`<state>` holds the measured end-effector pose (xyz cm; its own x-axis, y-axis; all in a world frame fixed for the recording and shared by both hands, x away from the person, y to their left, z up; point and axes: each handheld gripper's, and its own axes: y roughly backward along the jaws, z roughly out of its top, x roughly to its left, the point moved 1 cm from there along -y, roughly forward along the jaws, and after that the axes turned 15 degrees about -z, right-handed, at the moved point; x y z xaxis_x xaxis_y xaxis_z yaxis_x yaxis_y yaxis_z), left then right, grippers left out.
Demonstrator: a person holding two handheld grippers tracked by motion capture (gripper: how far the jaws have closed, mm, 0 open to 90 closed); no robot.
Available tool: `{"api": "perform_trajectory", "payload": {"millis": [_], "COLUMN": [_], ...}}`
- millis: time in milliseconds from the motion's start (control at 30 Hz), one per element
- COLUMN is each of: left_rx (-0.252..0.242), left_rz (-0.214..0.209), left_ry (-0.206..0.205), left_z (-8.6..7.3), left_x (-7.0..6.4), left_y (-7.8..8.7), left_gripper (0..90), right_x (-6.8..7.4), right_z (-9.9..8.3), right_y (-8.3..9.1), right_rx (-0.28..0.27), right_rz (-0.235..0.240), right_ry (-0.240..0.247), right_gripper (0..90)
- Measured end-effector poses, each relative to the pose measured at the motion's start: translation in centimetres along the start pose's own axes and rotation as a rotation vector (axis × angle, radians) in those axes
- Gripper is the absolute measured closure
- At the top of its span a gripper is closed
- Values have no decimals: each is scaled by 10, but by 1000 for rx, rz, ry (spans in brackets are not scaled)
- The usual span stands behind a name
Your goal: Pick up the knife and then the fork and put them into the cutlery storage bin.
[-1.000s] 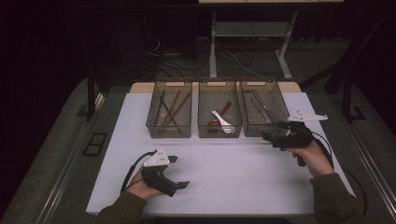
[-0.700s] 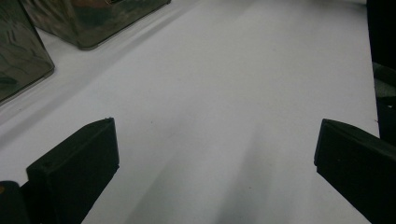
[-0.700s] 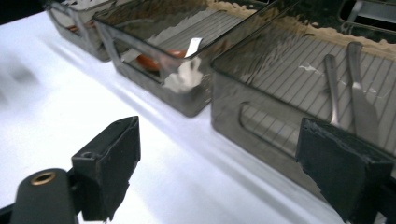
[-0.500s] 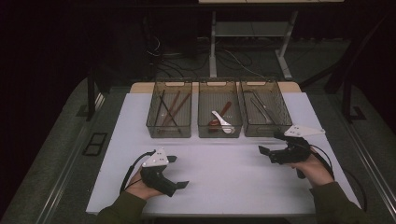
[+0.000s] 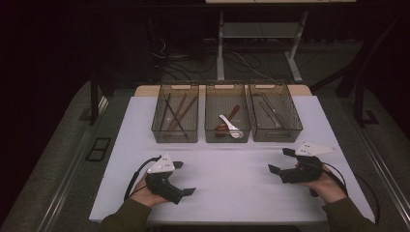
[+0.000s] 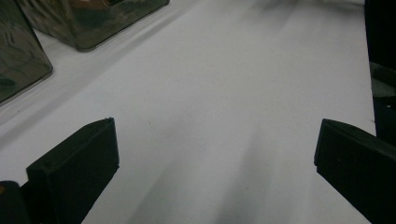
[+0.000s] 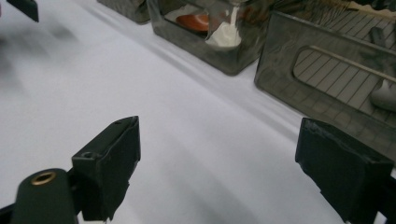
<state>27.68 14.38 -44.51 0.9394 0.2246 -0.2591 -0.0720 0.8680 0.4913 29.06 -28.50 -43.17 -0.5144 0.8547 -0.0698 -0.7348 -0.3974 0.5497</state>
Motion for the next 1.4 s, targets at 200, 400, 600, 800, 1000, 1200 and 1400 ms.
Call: {"api": "perform_trajectory", "payload": {"millis": [200, 400, 600, 800, 1000, 1200, 1400], "left_rx": [2, -4, 0, 1, 4, 2, 4], "left_rz": [-2, -5, -8, -8, -5, -3, -1], "left_ry": [0, 2, 3, 0, 1, 4, 3], "left_z": [0, 0, 0, 0, 0, 0, 0], "left_x": [0, 0, -1, -1, -1, -1, -1], "left_y": [0, 0, 0, -1, -1, 0, -1], "left_gripper": [0, 0, 0, 0, 0, 0, 0], "right_x": [3, 8, 9, 10, 14, 15, 15], "right_z": [-9, -17, -24, -31, -34, -34, -33], "right_y": [4, 6, 9, 12, 13, 11, 12], "right_rx": [-7, 4, 4, 2, 6, 19, 8], "right_rz": [11, 30, 31, 32, 41, 51, 50], "right_ry": [-2, 15, -2, -40, -30, -25, -23], "right_gripper": [143, 143, 143, 143, 143, 143, 143]}}
